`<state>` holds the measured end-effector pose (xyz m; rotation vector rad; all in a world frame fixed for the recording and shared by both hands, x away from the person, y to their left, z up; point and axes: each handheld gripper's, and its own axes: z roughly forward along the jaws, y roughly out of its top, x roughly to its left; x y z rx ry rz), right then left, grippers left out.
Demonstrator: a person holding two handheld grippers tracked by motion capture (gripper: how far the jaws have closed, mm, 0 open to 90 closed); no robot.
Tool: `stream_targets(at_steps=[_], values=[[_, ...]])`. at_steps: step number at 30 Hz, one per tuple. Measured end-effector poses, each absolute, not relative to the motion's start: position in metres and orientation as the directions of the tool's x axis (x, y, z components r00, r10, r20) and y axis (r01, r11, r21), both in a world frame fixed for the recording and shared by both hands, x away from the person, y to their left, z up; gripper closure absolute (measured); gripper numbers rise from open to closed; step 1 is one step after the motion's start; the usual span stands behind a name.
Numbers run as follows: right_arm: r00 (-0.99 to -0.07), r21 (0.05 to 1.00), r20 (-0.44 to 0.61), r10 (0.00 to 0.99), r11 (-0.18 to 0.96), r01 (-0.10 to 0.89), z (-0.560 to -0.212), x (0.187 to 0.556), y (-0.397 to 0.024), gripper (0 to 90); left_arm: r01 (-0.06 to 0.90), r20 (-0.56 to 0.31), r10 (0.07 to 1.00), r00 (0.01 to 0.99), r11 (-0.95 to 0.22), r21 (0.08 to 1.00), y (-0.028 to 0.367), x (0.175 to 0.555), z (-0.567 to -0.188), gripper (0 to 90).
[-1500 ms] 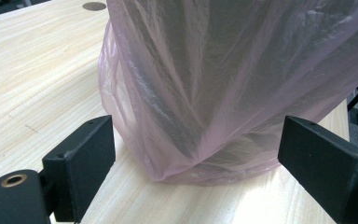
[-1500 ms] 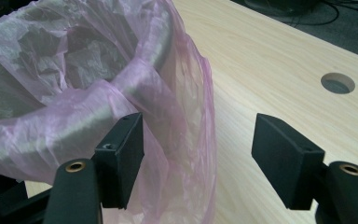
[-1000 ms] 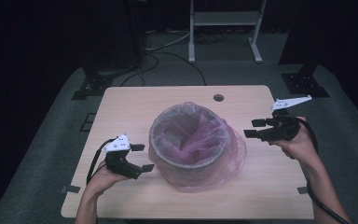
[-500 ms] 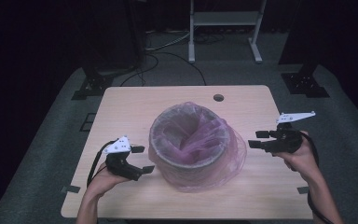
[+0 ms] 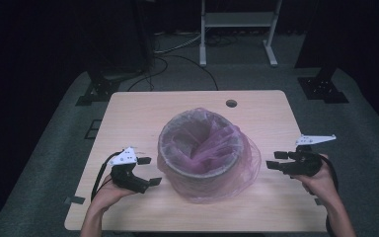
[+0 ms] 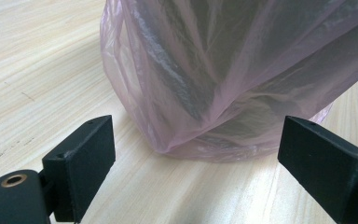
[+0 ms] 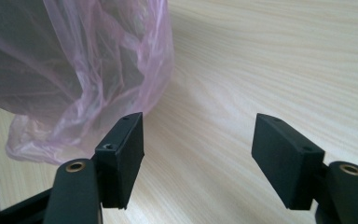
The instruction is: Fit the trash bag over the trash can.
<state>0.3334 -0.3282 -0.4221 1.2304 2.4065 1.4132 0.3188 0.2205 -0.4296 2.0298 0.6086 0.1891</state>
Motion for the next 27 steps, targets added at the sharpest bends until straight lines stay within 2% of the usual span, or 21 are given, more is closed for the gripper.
stream_targets(at_steps=[23, 27], values=[[-0.650, 0.799, 0.265, 0.712, 0.216, 0.561, -0.450, 0.285, -0.331, 33.4, 0.348, -0.120, 0.498, 0.859, -0.396, 0.850, 0.224, 0.315, -0.436, 7.6], [-0.636, 0.824, 0.295, 0.713, 0.147, 0.547, -0.456, 0.274, -0.332, 33.4, 0.347, -0.120, 0.499, 0.858, -0.393, 0.852, 0.225, 0.315, -0.435, 7.6]])
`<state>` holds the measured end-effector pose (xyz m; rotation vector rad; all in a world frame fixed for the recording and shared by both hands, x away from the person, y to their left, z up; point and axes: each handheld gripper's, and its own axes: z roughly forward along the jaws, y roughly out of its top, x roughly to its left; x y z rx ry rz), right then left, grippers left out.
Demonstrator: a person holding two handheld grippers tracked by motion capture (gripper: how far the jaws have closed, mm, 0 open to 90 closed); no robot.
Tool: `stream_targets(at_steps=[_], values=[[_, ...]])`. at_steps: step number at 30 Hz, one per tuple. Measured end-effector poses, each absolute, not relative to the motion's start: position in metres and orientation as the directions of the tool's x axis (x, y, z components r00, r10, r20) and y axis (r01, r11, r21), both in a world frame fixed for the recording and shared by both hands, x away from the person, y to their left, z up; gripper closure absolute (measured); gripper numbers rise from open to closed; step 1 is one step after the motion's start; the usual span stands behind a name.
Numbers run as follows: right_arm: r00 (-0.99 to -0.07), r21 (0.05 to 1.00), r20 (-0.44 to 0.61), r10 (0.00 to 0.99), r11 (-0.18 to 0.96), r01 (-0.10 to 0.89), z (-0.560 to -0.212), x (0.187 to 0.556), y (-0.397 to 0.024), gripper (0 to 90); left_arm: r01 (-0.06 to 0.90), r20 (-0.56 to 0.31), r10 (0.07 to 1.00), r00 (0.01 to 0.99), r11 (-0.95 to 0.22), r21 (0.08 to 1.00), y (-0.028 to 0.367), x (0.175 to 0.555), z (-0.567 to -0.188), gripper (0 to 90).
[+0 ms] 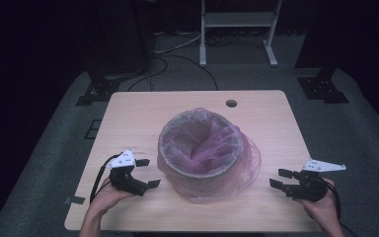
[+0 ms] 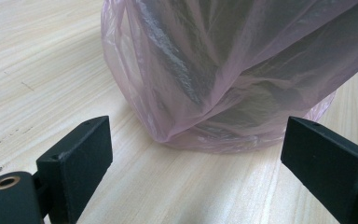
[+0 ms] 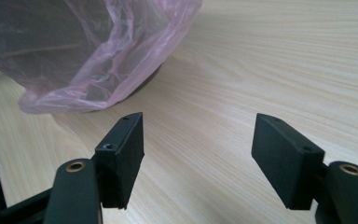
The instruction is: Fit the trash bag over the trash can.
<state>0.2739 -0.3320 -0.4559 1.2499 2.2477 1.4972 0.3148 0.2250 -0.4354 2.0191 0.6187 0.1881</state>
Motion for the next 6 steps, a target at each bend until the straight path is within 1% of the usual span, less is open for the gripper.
stream_targets(at_steps=[1, 4, 6], values=[[-0.629, 0.827, 0.303, 0.716, 0.131, 0.547, -0.458, 0.272, -0.332, 33.4, 0.347, -0.121, 0.497, 0.859, -0.393, 0.851, 0.225, 0.315, -0.436, 7.6], [-0.604, 0.819, 0.296, 0.740, 0.130, 0.560, -0.464, 0.266, -0.333, 33.4, 0.351, -0.124, 0.499, 0.858, -0.391, 0.851, 0.226, 0.315, -0.437, 7.6], [-0.591, 0.822, 0.319, 0.741, 0.094, 0.562, -0.468, 0.263, -0.335, 33.4, 0.356, -0.130, 0.503, 0.855, -0.385, 0.852, 0.228, 0.316, -0.437, 7.6]])
